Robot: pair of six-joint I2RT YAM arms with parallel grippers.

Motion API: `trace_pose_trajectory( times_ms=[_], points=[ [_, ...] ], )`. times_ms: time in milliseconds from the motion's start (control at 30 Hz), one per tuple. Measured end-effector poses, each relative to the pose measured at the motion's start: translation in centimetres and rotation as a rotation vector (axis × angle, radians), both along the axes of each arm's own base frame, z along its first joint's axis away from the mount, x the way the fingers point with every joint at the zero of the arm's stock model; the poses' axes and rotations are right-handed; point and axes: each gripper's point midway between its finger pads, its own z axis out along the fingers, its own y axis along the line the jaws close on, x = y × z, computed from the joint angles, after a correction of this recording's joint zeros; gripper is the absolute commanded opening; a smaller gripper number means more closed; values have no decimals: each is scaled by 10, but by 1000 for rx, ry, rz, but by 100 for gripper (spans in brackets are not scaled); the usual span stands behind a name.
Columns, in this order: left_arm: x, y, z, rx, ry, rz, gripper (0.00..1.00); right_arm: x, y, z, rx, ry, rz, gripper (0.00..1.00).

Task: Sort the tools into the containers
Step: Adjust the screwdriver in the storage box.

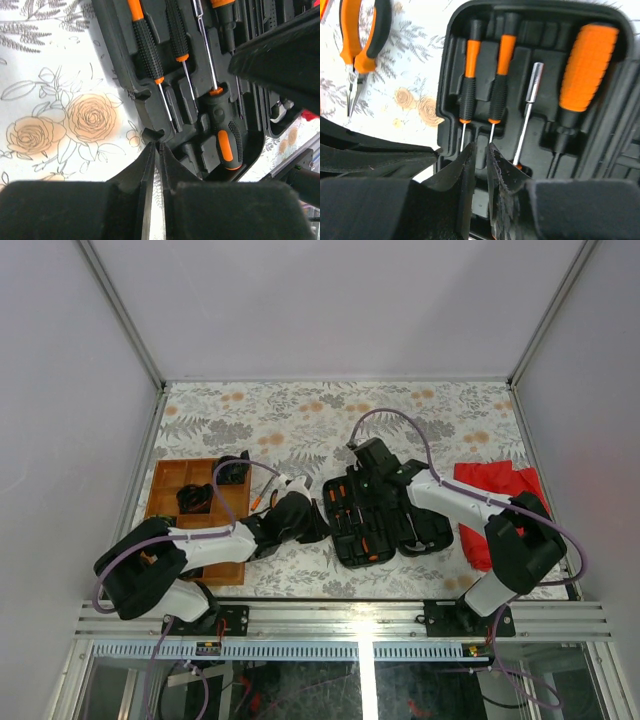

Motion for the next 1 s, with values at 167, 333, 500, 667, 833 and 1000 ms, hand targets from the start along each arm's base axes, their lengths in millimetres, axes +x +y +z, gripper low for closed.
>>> trace_pose_trajectory(
  times_ms=[167, 333, 500, 667, 833, 1000],
  points=[
    [-8, 3, -1, -7, 12, 34, 17, -11, 11, -10, -46, 17, 25, 23],
    [-10, 10, 3, -12, 6, 58, 31, 0, 11, -17, -91, 14, 1, 23],
    [-7, 11, 13, -34, -18, 73, 35, 5, 14, -26, -124, 32, -1, 23],
    [-7, 11, 14, -37, -22, 75, 35, 6, 14, -32, -157, 47, -5, 23],
    [-8, 12, 11, -34, -19, 76, 35, 7, 12, -36, -178, 55, -3, 22],
    [-11, 16, 6, -23, -11, 76, 35, 5, 10, -46, -203, 76, 3, 19]
  ],
)
